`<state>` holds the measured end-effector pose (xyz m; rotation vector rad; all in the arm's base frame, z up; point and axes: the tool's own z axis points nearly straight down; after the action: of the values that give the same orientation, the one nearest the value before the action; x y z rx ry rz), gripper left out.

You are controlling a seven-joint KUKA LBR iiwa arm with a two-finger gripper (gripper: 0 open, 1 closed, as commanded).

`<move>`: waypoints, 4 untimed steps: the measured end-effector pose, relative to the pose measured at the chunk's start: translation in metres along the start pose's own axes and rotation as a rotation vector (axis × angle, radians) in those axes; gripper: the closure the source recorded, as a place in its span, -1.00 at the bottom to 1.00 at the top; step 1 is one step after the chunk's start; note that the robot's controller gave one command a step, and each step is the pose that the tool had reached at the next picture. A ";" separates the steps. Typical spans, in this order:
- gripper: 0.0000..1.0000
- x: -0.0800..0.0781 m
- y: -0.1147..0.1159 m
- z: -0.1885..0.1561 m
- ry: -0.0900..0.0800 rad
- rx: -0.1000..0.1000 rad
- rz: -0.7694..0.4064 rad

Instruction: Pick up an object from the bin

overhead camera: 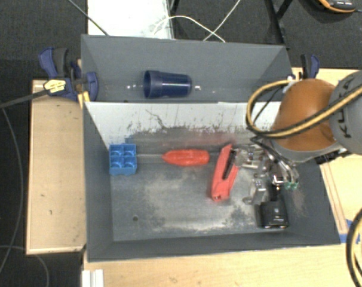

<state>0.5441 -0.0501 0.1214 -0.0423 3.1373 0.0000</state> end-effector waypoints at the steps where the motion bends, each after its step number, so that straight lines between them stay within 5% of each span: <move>1: -1.00 -0.007 0.004 0.001 -0.010 0.002 0.005; 2: -1.00 -0.017 0.002 -0.021 0.002 0.000 -0.040; 3: -1.00 0.003 0.045 0.007 0.002 -0.002 -0.067; 4: -1.00 -0.016 0.044 0.034 -0.013 0.002 -0.142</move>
Offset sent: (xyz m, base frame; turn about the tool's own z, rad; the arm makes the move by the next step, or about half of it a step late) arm 0.0383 -0.0050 0.0717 -0.1213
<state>0.5586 -0.0056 0.0879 -0.2630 3.1130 -0.0036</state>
